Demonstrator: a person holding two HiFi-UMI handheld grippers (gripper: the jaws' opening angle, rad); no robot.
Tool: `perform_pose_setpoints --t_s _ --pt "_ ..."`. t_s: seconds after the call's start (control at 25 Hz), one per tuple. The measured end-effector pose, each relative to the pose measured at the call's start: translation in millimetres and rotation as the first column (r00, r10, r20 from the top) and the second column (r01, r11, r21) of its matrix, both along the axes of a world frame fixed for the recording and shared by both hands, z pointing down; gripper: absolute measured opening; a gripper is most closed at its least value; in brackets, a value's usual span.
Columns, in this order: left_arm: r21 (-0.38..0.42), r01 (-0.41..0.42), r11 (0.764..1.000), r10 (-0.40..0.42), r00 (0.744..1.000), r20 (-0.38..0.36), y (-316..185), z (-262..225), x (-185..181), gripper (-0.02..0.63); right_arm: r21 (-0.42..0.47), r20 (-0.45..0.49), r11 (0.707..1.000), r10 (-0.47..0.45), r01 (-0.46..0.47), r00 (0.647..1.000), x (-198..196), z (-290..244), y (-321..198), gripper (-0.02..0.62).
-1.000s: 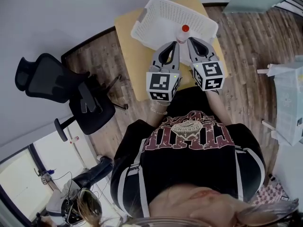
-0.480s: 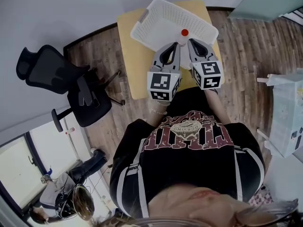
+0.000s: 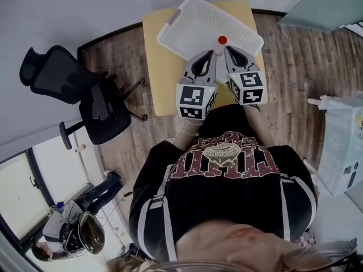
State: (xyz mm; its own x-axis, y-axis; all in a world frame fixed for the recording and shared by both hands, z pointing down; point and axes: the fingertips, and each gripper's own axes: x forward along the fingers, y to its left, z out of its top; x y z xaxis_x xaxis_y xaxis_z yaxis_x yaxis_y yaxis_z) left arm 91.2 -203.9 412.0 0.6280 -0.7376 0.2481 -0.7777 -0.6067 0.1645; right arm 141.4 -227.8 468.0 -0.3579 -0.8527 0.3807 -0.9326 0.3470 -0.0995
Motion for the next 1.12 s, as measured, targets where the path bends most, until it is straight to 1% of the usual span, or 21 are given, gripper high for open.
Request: perform_pose_setpoints --t_s 0.36,0.72,0.92,0.96,1.08,1.12 --pt "-0.005 0.026 1.0 -0.026 1.0 0.007 -7 2 -6 0.046 -0.013 -0.001 0.999 -0.041 0.041 0.999 -5 11 -14 0.018" --pt "-0.006 0.055 0.998 -0.055 0.998 0.006 -16 3 -22 0.046 -0.039 -0.01 0.998 -0.053 0.053 0.999 -11 23 -26 0.02" --pt "-0.009 0.061 0.998 -0.061 0.998 0.003 -21 4 -28 0.046 -0.05 -0.026 0.998 -0.041 0.039 0.999 -12 29 -33 0.022" --pt "-0.01 0.062 0.998 -0.062 0.998 0.003 -21 5 -29 0.046 -0.055 -0.029 0.998 -0.04 0.038 0.999 -12 31 -34 0.026" --pt "-0.013 0.064 0.998 -0.064 0.998 0.0 -22 6 -32 0.046 -0.077 -0.041 0.996 -0.046 0.043 0.998 -14 36 -35 0.077" --pt "-0.014 0.065 0.998 -0.065 0.998 -0.001 -22 6 -33 0.046 -0.081 -0.045 0.996 -0.047 0.043 0.998 -15 38 -36 0.081"
